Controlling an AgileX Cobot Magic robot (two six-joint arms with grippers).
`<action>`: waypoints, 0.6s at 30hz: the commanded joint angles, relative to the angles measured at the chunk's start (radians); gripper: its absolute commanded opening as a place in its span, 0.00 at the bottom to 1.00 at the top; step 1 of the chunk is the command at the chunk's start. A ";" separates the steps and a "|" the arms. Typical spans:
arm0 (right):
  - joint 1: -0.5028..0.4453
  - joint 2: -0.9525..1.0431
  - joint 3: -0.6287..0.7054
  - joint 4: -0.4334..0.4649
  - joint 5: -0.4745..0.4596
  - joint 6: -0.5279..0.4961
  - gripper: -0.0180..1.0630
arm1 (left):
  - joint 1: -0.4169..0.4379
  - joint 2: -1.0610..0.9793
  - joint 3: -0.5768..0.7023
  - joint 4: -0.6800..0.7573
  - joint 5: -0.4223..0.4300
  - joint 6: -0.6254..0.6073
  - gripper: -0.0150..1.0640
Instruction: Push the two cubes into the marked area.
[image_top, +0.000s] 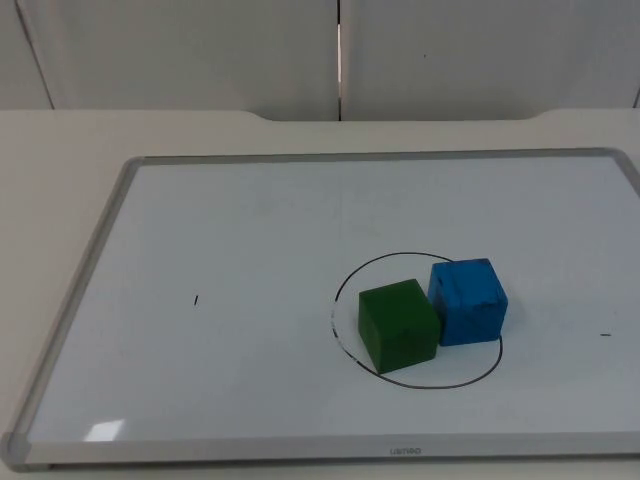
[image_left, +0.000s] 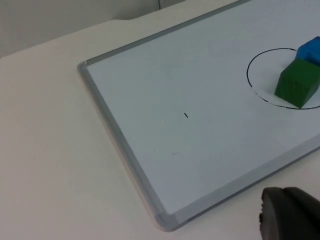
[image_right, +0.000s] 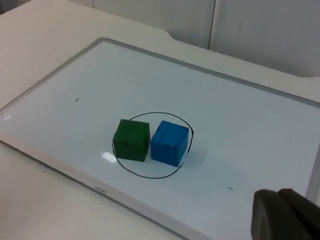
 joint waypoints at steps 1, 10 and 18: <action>-0.004 -0.046 0.032 -0.004 0.026 0.008 0.02 | 0.003 -0.004 0.004 -0.020 -0.011 -0.007 0.01; -0.004 -0.131 0.054 -0.022 0.054 0.015 0.02 | 0.003 -0.004 0.004 -0.024 -0.011 -0.007 0.01; -0.004 -0.131 0.079 -0.076 0.113 0.087 0.02 | 0.003 -0.004 0.004 -0.024 -0.011 -0.007 0.01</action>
